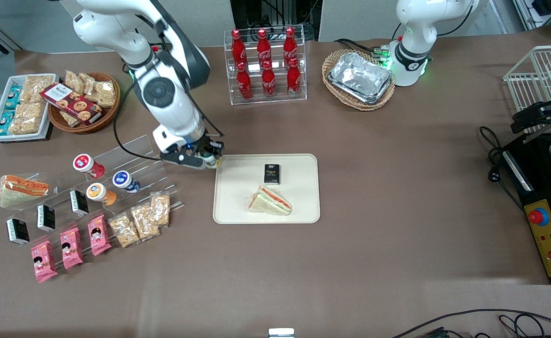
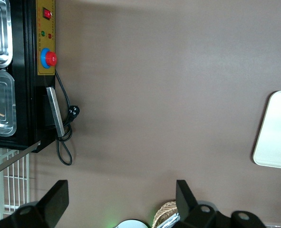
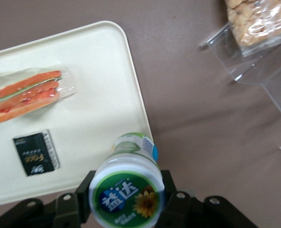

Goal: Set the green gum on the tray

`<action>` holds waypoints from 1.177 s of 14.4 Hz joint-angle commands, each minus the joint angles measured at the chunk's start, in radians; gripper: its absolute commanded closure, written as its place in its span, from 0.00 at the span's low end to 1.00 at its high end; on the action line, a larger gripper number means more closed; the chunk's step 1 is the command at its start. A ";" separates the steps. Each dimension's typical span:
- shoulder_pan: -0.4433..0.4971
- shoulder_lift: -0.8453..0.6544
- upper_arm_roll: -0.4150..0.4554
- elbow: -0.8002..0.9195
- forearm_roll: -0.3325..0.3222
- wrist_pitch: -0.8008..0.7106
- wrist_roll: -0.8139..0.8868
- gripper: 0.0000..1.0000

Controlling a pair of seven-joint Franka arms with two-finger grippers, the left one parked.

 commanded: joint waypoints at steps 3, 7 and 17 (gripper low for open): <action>0.041 0.161 -0.009 0.007 0.005 0.155 0.014 0.79; 0.084 0.244 -0.009 0.008 0.021 0.246 0.015 0.79; 0.093 0.273 -0.007 0.016 0.031 0.269 0.060 0.02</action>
